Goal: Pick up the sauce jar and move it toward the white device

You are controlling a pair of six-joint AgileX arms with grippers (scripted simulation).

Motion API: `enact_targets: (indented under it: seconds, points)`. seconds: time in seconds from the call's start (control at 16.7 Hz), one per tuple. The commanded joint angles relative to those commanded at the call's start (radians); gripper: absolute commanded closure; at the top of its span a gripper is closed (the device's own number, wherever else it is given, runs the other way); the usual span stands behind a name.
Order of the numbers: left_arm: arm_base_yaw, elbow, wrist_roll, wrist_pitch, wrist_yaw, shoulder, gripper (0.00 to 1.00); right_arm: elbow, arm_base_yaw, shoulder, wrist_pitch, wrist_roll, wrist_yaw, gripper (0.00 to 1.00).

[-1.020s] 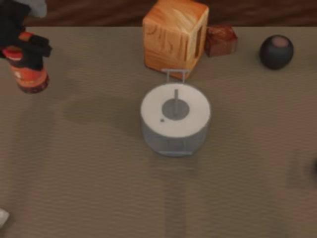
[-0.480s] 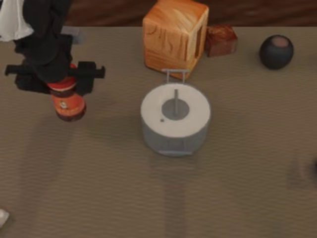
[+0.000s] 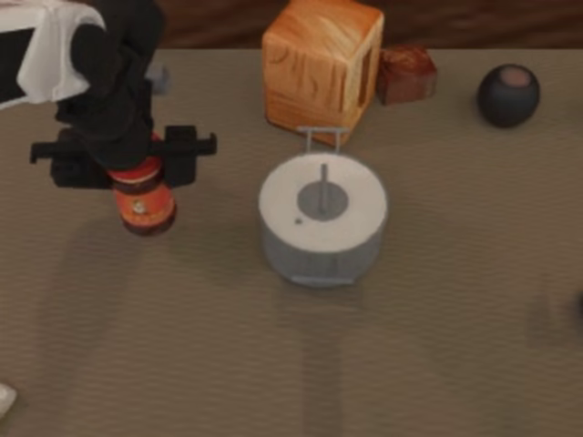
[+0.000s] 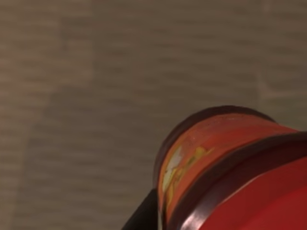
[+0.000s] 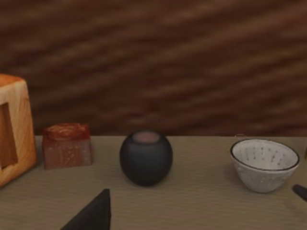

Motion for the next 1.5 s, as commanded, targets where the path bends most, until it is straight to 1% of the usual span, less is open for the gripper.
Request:
enact_targets:
  seconds: [0.18, 0.48, 0.72, 1.5]
  points:
    - [0.006, -0.006, 0.004, 0.015, 0.002, 0.015, 1.0, 0.0, 0.0, 0.0, 0.0, 0.0, 0.0, 0.0]
    - [0.008, -0.057, 0.009, 0.155, 0.003, 0.094, 1.0, 0.0, 0.0, 0.0, 0.0, 0.0, 0.0, 0.0]
    - [0.009, -0.062, 0.009, 0.165, 0.003, 0.102, 1.0, 0.0, 0.0, 0.0, 0.0, 0.0, 0.0, 0.0]
    - [0.009, -0.062, 0.009, 0.165, 0.003, 0.102, 0.02, 0.0, 0.0, 0.0, 0.0, 0.0, 0.0, 0.0]
